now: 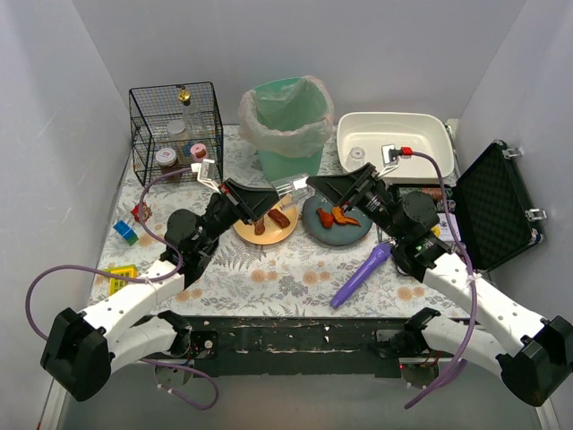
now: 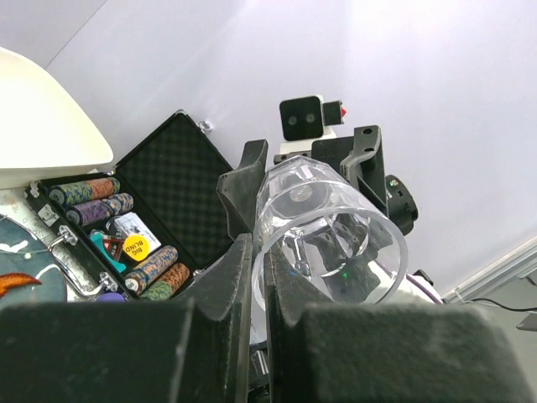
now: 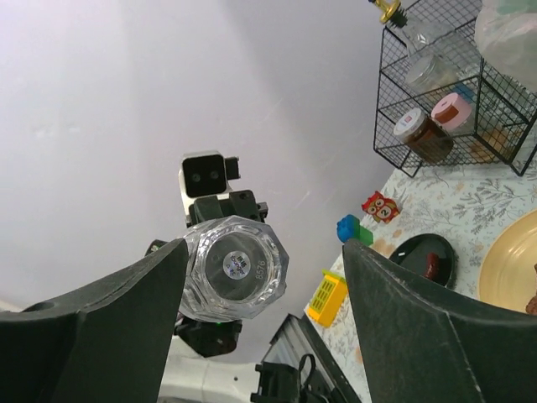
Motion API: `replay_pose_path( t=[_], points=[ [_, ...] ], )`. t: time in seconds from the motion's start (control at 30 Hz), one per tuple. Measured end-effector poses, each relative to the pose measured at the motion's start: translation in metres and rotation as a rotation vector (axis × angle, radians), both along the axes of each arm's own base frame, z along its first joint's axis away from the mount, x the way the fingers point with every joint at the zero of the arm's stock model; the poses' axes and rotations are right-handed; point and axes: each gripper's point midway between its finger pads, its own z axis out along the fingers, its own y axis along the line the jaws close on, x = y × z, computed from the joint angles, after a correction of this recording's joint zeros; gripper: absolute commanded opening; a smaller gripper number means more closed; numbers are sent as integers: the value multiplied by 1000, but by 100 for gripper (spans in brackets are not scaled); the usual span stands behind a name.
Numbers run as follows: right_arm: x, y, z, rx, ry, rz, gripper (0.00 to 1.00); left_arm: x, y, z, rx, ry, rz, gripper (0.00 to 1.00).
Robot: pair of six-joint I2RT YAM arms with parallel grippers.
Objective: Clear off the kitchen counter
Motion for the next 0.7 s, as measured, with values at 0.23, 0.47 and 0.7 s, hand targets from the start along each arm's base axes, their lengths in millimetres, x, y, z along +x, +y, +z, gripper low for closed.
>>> replay_pose_path(
  t=[0.23, 0.47, 0.7],
  points=[
    [5, 0, 3, 118, 24, -54, 81, 3, -2, 0, -37, -9, -9, 0],
    [3, 15, 6, 214, 50, -7, 64, 2, -3, -1, -61, -19, -22, 0],
    [-4, 19, 18, 272, 37, 30, 45, 0, -2, 4, -74, -39, -28, 0]
  ],
)
